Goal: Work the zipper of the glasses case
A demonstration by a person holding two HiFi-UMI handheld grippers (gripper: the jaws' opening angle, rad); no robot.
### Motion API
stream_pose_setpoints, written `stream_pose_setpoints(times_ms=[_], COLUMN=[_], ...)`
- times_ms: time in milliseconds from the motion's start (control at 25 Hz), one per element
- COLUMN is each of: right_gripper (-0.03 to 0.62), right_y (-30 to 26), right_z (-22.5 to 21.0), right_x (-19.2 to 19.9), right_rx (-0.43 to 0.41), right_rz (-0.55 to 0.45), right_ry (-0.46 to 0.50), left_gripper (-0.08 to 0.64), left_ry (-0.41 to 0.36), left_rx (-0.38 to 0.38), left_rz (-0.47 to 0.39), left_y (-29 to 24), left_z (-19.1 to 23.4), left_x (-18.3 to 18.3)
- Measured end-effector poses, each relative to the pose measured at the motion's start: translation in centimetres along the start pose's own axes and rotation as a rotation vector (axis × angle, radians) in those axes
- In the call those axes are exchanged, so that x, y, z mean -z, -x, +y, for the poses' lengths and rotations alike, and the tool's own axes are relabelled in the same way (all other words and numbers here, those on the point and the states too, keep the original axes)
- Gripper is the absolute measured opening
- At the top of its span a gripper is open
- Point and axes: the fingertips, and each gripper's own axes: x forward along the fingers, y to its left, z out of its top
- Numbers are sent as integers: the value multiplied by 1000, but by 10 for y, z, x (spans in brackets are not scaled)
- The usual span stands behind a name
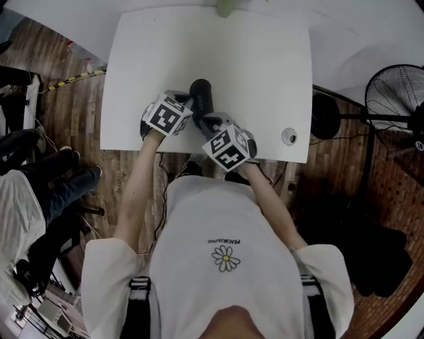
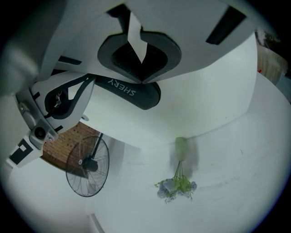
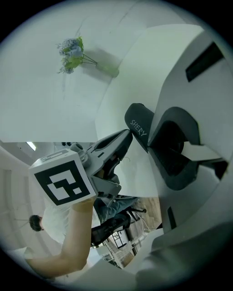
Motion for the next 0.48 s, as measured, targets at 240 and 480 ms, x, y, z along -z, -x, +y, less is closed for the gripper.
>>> stream_pose_setpoints(times_ms=[240, 480], right_gripper=[8, 8], right_y=[-1, 1], right_z=[1, -1], right_x=[1, -1], right_rx=[-8, -17], right_rz=[-12, -26], right_ry=[-29, -17], left_gripper=[15, 14], left_ry=[-37, -115], left_rx=[44, 31], left_rz=[-111, -37], left_y=[16, 1], left_z=[-29, -34], left_x=[-28, -16])
